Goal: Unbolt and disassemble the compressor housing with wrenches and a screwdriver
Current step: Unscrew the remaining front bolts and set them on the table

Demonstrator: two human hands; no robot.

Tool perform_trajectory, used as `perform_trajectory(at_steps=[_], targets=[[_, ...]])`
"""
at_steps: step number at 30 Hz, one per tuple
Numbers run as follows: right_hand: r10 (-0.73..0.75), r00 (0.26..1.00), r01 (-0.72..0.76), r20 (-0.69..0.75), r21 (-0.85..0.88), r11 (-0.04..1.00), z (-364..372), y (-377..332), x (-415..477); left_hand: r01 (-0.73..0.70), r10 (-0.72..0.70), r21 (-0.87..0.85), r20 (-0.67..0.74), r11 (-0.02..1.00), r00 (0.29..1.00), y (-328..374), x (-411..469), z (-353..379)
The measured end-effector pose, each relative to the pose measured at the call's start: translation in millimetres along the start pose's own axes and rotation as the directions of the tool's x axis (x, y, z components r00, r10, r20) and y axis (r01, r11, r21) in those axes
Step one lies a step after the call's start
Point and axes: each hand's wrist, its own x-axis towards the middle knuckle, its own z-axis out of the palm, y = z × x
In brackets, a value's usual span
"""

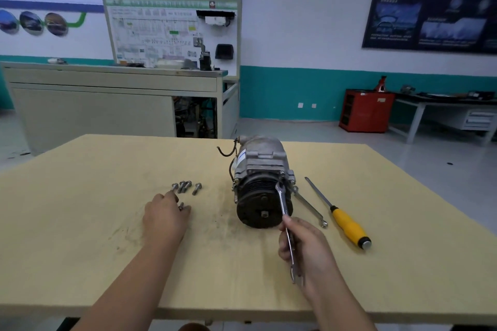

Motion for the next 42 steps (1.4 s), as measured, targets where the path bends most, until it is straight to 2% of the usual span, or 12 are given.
perform_trajectory(at_steps=[2,7,13,21,25,28,30,32,35,37,42], targets=[[-0.013,1.0,0.013,-0.005,-0.005,1.0,-5.2,-6.4,0.7,0.005,-0.006,-0.015,-0.011,1.0,1.0,0.2,-0.8,0.4],[-0.081,0.996,0.077,-0.022,-0.154,0.985,-11.3,-18.6,2.4,-0.027,0.013,-0.147,-0.092,0.989,0.996,5.7,-3.7,-0.3],[-0.079,0.997,0.076,-0.014,-0.167,0.983,-14.7,-23.1,15.2,-0.042,0.009,-0.276,-0.123,0.96,0.992,13.4,-9.0,-1.3],[-0.076,0.996,0.086,0.052,-0.227,0.97,-21.3,-25.8,25.8,-0.149,0.099,-0.42,-0.139,0.895,0.985,21.9,-21.5,-8.1],[-0.076,0.994,0.095,0.081,-0.269,0.958,-24.3,-26.0,29.8,-0.215,0.177,-0.576,-0.121,0.789,0.977,35.8,-37.6,-15.6],[-0.07,0.987,0.11,0.142,-0.298,0.948,-28.1,-30.0,33.9,-0.374,0.365,-0.631,-0.151,0.68,0.919,57.5,-54.2,-28.6],[-0.045,0.977,0.112,0.206,-0.325,0.939,-29.6,-33.4,36.6,-0.397,0.479,-0.693,-0.085,0.602,0.874,75.9,-66.6,-33.9],[-0.003,0.961,0.095,0.278,-0.318,0.943,-30.9,-35.8,40.1,-0.28,0.549,-0.79,0.085,0.546,0.831,96.1,-77.3,-34.6],[0.069,0.922,0.047,0.382,-0.288,0.957,-34.7,-41.9,46.3,-0.075,0.552,-0.786,0.359,0.614,0.753,127.3,-81.5,-37.3],[0.102,0.89,0.037,0.444,-0.293,0.956,-38.0,-46.2,51.2,0.019,0.51,-0.759,0.456,0.651,0.729,138.5,-76.0,-42.8],[0.113,0.853,0.063,0.509,-0.315,0.947,-43.0,-44.3,60.4,-0.025,0.508,-0.673,0.533,0.739,0.677,136.5,-70.2,-45.2]])
